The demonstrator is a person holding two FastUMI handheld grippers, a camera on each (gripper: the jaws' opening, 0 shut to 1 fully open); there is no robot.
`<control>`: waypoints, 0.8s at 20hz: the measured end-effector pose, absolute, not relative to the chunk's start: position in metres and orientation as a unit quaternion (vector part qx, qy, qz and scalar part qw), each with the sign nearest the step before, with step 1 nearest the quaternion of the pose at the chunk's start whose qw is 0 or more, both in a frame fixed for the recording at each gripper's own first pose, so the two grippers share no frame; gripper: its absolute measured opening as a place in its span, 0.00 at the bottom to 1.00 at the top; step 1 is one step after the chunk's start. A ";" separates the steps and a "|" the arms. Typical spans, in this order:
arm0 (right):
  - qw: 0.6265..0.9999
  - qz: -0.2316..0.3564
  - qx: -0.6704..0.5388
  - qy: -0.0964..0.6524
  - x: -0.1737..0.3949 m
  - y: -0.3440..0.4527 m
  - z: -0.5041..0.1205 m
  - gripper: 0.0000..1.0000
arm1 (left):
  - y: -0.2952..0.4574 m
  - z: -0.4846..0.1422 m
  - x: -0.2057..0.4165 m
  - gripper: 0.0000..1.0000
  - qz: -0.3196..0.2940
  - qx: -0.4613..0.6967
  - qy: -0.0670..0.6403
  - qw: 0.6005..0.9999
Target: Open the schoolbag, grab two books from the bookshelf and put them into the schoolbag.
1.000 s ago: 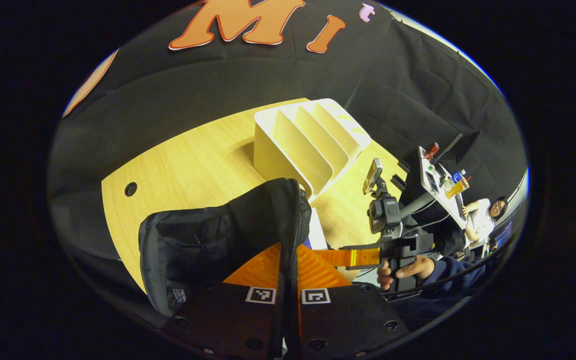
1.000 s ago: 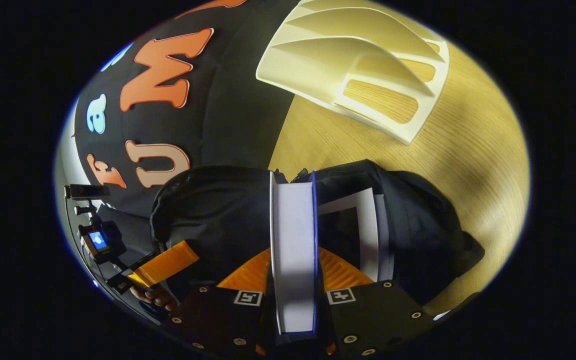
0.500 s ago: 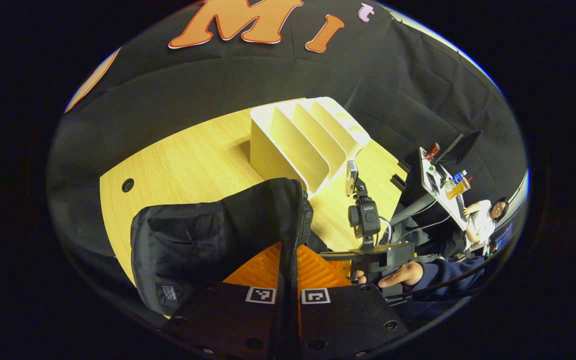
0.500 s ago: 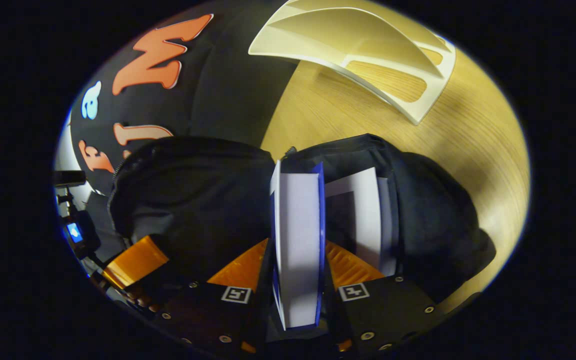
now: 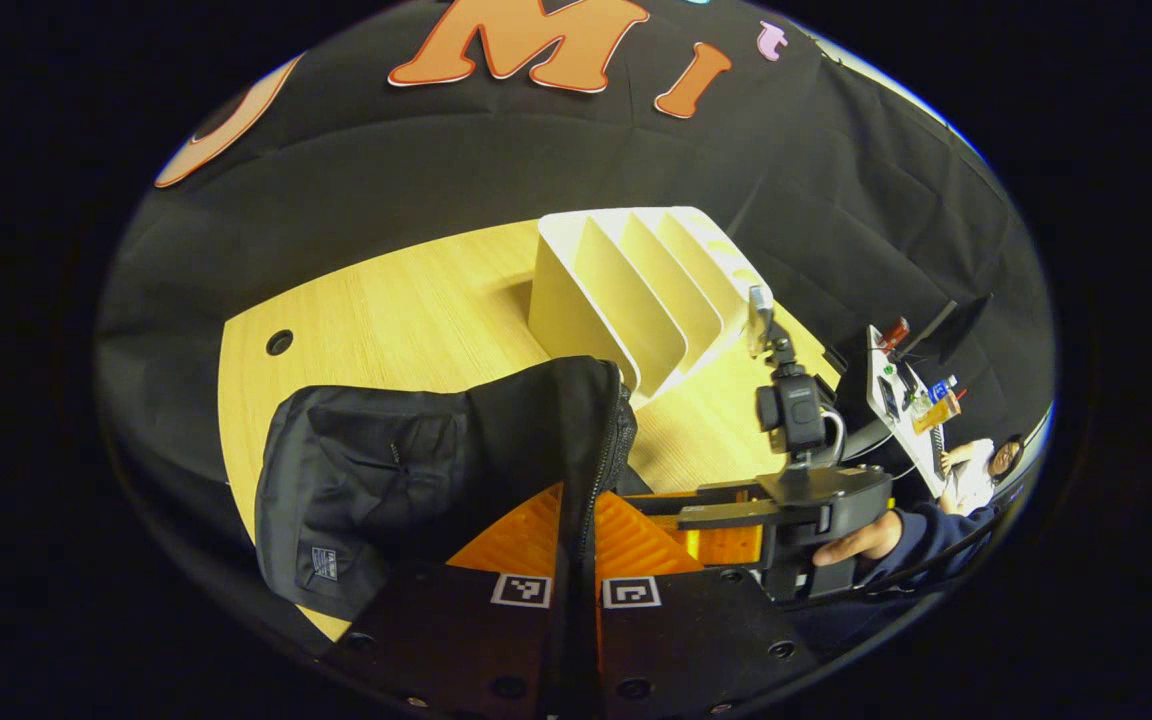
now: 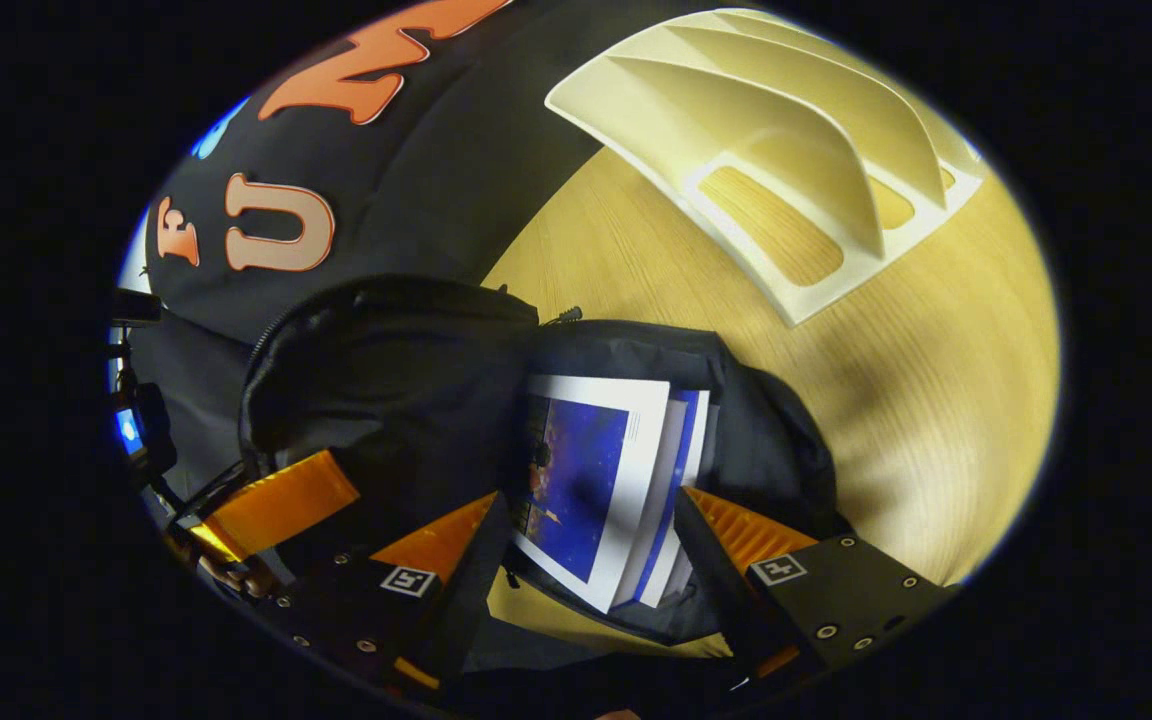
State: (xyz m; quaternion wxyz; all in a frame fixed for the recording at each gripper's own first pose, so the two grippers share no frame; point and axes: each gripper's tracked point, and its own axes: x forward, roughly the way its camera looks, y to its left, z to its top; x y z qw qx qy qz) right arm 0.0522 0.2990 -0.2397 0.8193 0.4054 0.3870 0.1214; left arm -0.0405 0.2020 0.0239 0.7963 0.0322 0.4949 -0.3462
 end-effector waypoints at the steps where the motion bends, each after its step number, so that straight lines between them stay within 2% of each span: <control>1: 0.824 0.116 0.399 0.386 0.048 0.290 -0.238 0.98 | 0.200 0.022 -0.041 0.05 -0.340 0.034 0.497 0.797; 6: 0.839 0.091 0.379 0.381 0.035 0.232 -0.230 0.98 | 0.182 0.015 -0.045 0.07 -0.321 0.046 0.503 0.801; 11: 0.855 0.074 0.358 0.369 0.032 0.178 -0.218 0.98 | 0.151 0.013 -0.058 0.24 -0.321 0.021 0.508 0.799; 12: 0.858 0.074 0.351 0.367 0.032 0.171 -0.215 0.98 | 0.146 0.014 -0.059 0.40 -0.319 0.022 0.505 0.802; 13: 0.862 0.074 0.346 0.363 0.033 0.162 -0.212 0.98 | 0.140 0.016 -0.061 0.48 -0.317 0.023 0.502 0.804; 14: 0.866 0.075 0.339 0.360 0.034 0.156 -0.209 0.98 | 0.133 0.017 -0.062 0.65 -0.316 0.024 0.500 0.806; 16: 0.876 0.074 0.321 0.352 0.033 0.143 -0.202 0.98 | 0.123 0.022 -0.061 0.74 -0.306 0.026 0.490 0.816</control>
